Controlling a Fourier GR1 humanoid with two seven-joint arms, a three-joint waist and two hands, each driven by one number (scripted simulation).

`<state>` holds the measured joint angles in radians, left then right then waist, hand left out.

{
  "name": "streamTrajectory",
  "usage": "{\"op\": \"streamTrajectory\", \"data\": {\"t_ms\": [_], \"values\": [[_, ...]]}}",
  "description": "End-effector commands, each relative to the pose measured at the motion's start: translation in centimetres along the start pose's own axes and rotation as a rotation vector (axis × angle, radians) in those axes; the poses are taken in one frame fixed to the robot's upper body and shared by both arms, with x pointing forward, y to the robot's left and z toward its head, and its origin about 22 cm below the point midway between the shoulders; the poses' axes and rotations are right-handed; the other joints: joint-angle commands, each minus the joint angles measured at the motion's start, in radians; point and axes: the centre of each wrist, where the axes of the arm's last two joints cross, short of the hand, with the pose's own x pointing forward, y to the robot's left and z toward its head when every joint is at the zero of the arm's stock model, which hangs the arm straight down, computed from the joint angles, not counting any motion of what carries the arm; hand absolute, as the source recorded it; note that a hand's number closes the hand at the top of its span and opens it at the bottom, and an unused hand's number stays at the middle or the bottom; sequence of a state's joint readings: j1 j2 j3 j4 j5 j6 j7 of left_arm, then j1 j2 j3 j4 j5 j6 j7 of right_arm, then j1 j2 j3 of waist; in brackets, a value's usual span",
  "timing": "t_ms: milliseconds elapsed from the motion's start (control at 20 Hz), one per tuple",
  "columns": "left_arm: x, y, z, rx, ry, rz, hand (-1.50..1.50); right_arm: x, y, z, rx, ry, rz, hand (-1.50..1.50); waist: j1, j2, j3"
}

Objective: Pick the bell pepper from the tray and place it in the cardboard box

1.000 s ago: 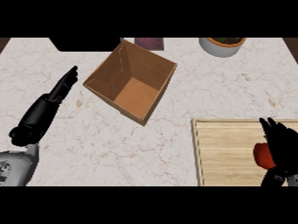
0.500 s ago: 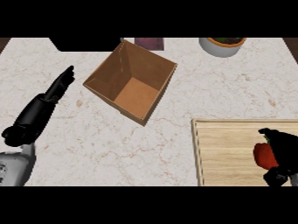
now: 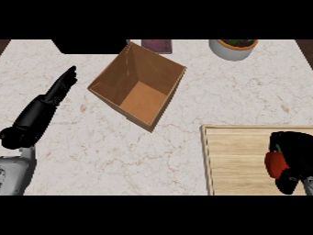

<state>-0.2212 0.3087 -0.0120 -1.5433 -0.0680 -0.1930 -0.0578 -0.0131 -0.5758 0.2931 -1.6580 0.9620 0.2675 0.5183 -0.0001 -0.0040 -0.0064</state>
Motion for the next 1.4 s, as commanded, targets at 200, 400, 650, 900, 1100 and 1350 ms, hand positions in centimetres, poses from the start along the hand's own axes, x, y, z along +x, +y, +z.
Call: {"op": "streamTrajectory", "data": {"t_ms": [200, 400, 650, 900, 1100, 1350], "values": [[1.1, -2.4, -1.6, -0.107, -0.062, 0.025, 0.00, 16.1, -1.9, 5.2, -0.102, -0.537, -0.072, 1.50, 0.126, 0.024, 0.006], [1.7, -3.0, -2.1, -0.146, -0.094, 0.020, 0.00, 23.5, -4.0, 9.1, -0.168, -0.805, -0.125, 1.50, 0.198, 0.029, 0.004], [1.7, -3.5, -3.2, -0.160, -0.070, 0.017, 0.00, 27.1, -6.9, 10.6, -0.367, -0.911, -0.056, 1.50, 0.170, 0.023, 0.003], [1.9, -3.8, -3.5, -0.143, -0.075, 0.022, 0.00, 29.0, -9.5, 11.1, -0.484, -0.900, -0.133, 1.50, 0.161, 0.014, 0.003], [1.3, -3.8, -3.2, -0.135, -0.062, 0.018, 0.00, 29.4, -13.1, 10.6, -0.555, -0.731, -0.324, 1.50, 0.142, 0.009, 0.003], [1.6, -2.8, -3.3, -0.111, -0.051, -0.001, 0.00, 30.6, -16.5, 9.7, -0.617, -0.547, -0.510, 1.50, 0.118, 0.009, 0.003]]}}
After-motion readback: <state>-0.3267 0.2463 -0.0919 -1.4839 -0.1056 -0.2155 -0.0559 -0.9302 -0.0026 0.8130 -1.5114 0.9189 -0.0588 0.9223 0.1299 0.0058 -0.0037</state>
